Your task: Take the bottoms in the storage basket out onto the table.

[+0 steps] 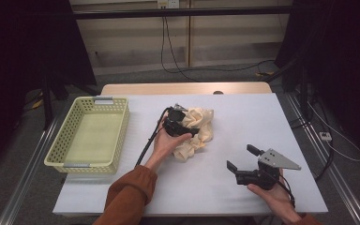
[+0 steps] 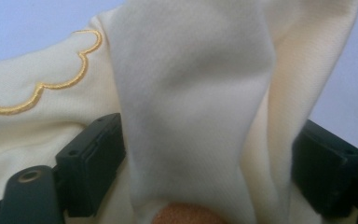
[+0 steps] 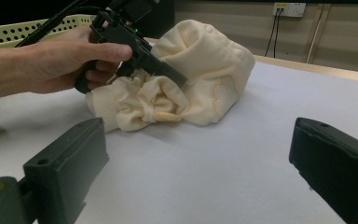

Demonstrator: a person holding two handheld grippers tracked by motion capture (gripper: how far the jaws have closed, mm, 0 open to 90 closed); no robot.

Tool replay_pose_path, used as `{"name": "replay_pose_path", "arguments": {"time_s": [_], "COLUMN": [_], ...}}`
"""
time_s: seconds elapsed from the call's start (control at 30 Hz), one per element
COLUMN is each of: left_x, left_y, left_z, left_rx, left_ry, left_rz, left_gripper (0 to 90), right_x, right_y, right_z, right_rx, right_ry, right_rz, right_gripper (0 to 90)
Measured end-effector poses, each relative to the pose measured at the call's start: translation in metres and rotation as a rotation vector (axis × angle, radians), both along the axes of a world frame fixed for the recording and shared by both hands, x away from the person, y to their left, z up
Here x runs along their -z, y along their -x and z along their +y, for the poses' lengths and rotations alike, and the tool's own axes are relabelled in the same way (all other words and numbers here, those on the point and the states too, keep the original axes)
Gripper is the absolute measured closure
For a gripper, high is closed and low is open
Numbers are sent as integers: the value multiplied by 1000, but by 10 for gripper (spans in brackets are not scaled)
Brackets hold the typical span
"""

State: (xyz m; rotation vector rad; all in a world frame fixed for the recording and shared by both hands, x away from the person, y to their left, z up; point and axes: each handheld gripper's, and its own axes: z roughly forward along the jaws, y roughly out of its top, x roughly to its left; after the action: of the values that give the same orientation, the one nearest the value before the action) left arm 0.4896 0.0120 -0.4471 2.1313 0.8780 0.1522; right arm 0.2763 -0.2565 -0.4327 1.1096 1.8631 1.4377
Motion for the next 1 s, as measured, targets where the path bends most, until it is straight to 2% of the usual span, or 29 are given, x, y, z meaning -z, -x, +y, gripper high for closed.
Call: {"name": "replay_pose_path", "arguments": {"time_s": [0.1, 0.33, 0.6, 0.9, 1.0], "left_x": [-1, -2, -2, -8, -11], "left_y": [0, -1, -1, 2, 3], "left_z": [0, 1, 1, 4, 3], "left_rx": [1, -13, -6, 2, -6], "left_ry": [-5, 34, 38, 66, 75], "left_rz": [-11, -19, -39, -57, -75], "left_gripper": [134, 96, 80, 62, 57], "right_x": [0, 0, 1, 1, 1], "right_y": [0, 1, 2, 1, 0], "right_z": [0, -2, -5, -6, -7], "right_rx": [2, 10, 15, 13, 12], "right_ry": [-1, -3, -7, -20, -21], "right_rz": [1, 2, 2, 4, 6], "right_gripper": [39, 39, 39, 39, 39]}}
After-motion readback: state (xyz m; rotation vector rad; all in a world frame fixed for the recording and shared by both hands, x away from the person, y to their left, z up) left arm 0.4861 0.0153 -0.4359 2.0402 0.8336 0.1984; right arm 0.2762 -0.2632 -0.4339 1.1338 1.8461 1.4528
